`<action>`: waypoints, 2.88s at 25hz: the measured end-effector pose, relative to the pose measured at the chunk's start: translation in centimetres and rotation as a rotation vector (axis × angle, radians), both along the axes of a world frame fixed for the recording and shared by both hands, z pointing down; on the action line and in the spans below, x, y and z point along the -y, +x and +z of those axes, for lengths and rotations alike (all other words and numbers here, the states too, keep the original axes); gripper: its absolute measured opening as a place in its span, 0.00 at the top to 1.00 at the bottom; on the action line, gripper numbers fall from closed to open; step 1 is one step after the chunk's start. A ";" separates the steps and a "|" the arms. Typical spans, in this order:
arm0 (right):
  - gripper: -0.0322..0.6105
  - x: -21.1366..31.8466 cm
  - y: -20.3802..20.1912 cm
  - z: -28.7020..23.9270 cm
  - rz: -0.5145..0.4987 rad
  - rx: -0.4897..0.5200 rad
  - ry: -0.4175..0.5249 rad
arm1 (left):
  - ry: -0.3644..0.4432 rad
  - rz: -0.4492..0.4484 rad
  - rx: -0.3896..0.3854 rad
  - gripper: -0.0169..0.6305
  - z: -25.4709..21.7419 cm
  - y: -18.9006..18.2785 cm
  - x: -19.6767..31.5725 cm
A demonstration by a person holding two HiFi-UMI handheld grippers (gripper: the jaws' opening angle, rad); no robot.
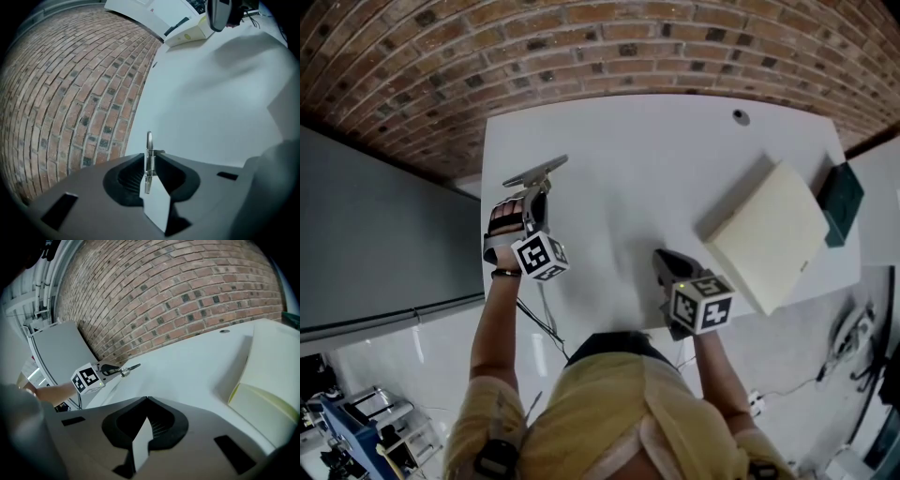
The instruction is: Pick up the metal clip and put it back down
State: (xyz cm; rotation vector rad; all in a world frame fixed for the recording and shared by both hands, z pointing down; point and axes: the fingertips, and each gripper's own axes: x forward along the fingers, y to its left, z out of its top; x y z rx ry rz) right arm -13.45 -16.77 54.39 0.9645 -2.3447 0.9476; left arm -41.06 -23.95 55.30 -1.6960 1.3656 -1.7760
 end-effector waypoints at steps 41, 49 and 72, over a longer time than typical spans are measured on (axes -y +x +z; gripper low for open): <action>0.94 -9.2 3.2 -5.2 0.083 0.034 0.149 | 0.036 -0.333 -1.052 0.95 -6.6 10.9 -15.4; 0.94 -11.1 4.2 -5.9 0.111 0.018 0.179 | 0.040 -0.369 -1.139 0.95 -6.8 11.4 -18.6; 0.95 -13.6 6.3 -7.5 0.147 0.018 0.239 | 0.016 -0.414 -1.263 0.95 -7.3 12.9 -22.6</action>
